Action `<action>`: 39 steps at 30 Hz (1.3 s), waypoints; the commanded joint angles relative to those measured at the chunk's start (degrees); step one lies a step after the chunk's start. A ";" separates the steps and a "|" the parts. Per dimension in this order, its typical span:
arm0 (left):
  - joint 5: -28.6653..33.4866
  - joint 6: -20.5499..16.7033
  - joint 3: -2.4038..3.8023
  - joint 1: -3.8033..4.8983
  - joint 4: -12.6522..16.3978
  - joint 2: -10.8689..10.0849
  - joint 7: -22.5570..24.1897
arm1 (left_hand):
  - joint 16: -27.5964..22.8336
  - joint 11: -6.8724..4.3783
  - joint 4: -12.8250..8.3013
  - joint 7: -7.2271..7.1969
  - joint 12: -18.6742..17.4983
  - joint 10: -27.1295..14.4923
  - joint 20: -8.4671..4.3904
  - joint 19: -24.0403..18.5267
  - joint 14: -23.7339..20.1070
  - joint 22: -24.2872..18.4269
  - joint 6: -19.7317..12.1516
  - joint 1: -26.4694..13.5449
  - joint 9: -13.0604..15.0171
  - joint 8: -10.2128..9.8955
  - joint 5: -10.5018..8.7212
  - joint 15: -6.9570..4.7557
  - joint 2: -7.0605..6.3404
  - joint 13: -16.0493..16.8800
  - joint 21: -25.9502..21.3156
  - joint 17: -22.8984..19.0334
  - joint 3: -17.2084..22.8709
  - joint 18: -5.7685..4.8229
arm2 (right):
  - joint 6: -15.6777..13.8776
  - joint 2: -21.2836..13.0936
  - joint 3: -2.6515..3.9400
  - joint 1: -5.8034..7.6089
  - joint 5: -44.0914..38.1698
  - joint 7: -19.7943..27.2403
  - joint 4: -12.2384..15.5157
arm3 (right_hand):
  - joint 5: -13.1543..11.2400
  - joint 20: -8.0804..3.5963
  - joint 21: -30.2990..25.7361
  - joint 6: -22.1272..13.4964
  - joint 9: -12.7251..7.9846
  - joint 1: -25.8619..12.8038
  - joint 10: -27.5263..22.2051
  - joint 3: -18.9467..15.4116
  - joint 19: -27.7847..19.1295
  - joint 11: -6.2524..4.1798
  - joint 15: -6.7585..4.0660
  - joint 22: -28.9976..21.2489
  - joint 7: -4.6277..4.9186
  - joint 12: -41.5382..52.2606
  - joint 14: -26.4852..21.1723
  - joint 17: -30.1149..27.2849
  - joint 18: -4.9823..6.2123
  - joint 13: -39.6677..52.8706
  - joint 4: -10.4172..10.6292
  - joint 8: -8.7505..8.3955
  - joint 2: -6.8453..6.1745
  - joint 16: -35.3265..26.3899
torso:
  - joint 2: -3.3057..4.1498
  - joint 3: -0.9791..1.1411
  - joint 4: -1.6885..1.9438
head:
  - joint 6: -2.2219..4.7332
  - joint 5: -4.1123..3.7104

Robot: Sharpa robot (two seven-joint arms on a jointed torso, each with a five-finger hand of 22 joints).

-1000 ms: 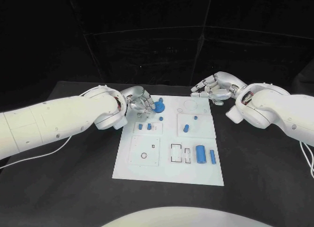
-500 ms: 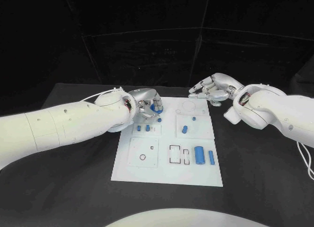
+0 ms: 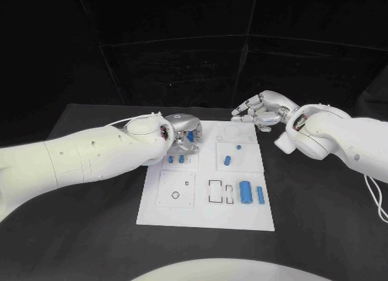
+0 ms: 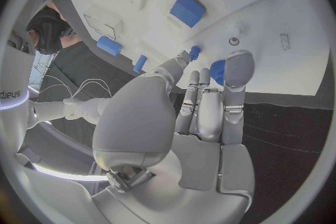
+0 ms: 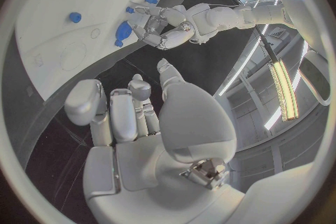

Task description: Assemble the parts on the task board

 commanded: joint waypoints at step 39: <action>-2.92 4.19 0.00 -0.58 -2.64 2.13 2.50 | 2.54 -1.88 -2.43 -1.41 -4.18 10.59 -1.17 1.41 2.04 11.42 7.51 0.33 -2.14 -3.06 -0.11 -1.46 2.73 -4.72 9.66 0.63 7.46 -2.20 | -0.18 0.42 0.03 0.10 -0.24 0.73 0.02 | 0.17 -0.02 -0.40 -0.42 -0.08 0.79 -0.43 -0.36 -0.55 0.01 -0.17 -0.13 -0.04 -0.32 1.64 0.00 0.77 -0.11 -0.09 0.46 0.47 -0.24 | -0.02 -0.01 0.12 | -0.24 -0.23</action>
